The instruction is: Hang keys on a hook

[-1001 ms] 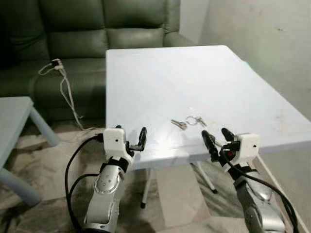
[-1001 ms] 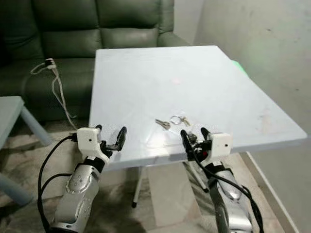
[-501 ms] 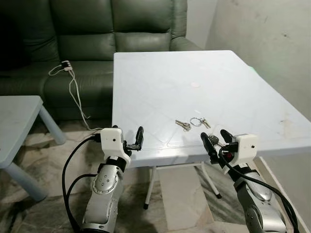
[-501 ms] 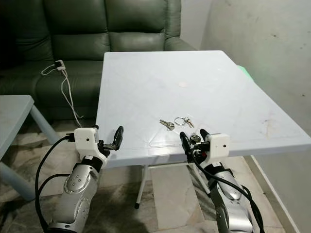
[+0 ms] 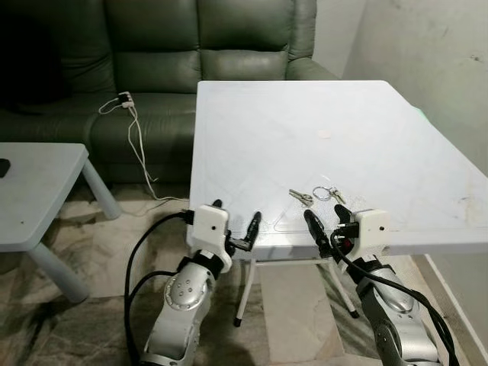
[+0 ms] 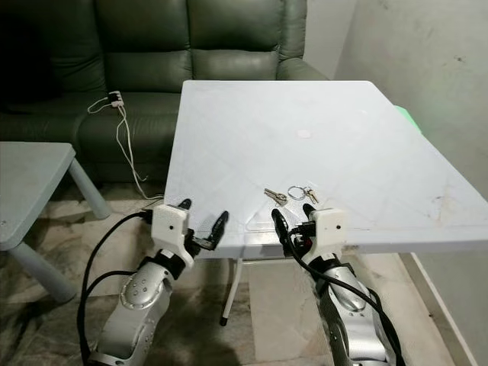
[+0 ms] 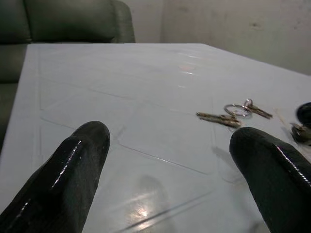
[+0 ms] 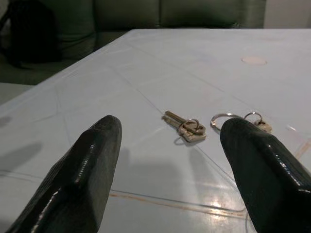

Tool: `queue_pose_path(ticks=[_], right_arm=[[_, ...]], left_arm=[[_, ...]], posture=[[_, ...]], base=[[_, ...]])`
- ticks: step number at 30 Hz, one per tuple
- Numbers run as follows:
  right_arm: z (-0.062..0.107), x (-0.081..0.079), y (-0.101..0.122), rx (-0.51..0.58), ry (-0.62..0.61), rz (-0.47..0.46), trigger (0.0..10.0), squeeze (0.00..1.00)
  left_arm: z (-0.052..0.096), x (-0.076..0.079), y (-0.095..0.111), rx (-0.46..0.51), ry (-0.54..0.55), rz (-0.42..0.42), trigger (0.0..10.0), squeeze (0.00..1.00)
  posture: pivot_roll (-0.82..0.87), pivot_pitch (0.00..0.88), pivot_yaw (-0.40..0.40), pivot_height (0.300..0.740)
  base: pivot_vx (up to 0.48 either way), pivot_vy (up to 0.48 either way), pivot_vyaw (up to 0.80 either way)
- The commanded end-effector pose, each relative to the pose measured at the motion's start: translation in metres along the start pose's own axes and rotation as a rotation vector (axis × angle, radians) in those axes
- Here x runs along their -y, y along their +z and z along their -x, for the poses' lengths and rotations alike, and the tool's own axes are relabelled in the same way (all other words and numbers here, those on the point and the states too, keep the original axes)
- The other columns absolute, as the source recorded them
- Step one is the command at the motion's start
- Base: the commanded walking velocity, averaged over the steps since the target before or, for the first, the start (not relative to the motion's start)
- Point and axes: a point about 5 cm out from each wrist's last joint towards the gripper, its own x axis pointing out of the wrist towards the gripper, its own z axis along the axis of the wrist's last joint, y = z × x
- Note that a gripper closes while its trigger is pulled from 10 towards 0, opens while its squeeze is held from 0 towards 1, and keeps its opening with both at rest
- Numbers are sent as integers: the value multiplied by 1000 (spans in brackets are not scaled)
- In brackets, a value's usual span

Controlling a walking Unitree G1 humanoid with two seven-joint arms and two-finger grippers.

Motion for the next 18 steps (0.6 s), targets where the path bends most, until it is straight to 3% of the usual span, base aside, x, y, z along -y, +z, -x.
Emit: queue_pose_path(ticks=[1,11,18], right_arm=[[-1,3,8,18,-48,-3,10000,0],[2,13,0,-33,-238,20,10000,0],[-1,10,0,-55,-264,13,10000,0]], left_arm=[[0,4,4,10,-23,-8,10000,0],[2,7,2,6,-32,3,10000,0],[2,7,2,2,-32,5,10000,0]], posture=[[-15,22,-59,740],[-16,16,-60,740],[-12,10,-59,740]], base=[[0,0,0],[0,0,0],[0,0,0]])
